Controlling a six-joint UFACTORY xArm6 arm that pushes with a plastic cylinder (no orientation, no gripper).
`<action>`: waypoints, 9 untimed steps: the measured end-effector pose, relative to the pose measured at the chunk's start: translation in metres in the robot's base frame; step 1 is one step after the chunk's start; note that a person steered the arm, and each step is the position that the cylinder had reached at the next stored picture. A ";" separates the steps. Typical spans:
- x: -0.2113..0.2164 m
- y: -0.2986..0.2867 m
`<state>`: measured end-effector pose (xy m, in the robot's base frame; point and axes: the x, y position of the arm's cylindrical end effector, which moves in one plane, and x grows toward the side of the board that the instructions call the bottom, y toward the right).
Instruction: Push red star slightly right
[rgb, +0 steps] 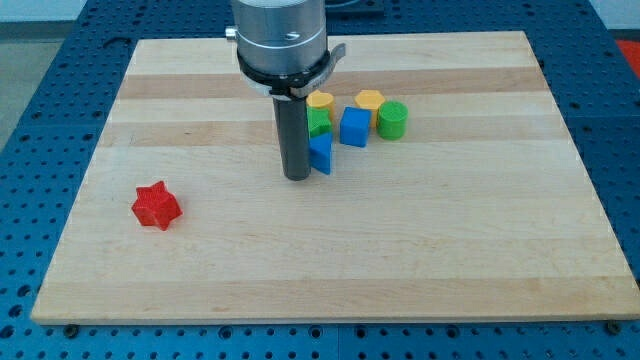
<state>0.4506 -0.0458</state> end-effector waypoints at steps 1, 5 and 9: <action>-0.014 0.000; 0.105 -0.075; 0.064 -0.184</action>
<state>0.5145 -0.2296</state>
